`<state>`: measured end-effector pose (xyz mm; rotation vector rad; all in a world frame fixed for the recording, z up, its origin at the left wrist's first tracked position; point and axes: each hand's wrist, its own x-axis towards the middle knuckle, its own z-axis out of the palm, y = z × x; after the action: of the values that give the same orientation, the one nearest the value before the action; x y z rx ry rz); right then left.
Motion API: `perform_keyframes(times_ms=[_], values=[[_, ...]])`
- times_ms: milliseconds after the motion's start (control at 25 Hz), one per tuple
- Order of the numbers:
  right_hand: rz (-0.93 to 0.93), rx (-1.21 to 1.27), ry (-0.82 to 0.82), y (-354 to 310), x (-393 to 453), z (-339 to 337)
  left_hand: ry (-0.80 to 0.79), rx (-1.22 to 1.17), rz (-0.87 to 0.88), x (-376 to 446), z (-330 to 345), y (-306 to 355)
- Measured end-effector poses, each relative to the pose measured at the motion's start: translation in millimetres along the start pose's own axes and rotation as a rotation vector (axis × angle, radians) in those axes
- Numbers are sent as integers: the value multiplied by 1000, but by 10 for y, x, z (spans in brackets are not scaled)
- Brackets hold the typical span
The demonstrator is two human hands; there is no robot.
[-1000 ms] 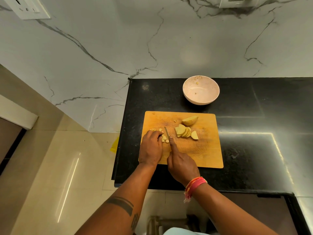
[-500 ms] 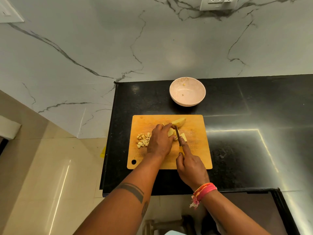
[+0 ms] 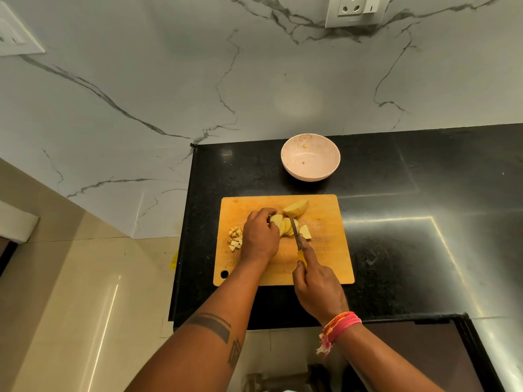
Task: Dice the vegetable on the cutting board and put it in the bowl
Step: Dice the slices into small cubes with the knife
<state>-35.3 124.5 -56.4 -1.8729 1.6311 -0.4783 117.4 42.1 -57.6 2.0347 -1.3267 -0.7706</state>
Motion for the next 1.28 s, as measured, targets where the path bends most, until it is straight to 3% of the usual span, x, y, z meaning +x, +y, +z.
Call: perform_keyframes(times_ms=[200, 640, 1280], values=[[-14, -34, -74, -38, -103, 41, 26, -147, -130, -291, 11, -158], [3, -123, -179, 43, -362, 138, -78, 269, 125, -623, -57, -440], [7, -225, -230, -178, -165, 312, -116, 374, 208, -568, -89, -444]])
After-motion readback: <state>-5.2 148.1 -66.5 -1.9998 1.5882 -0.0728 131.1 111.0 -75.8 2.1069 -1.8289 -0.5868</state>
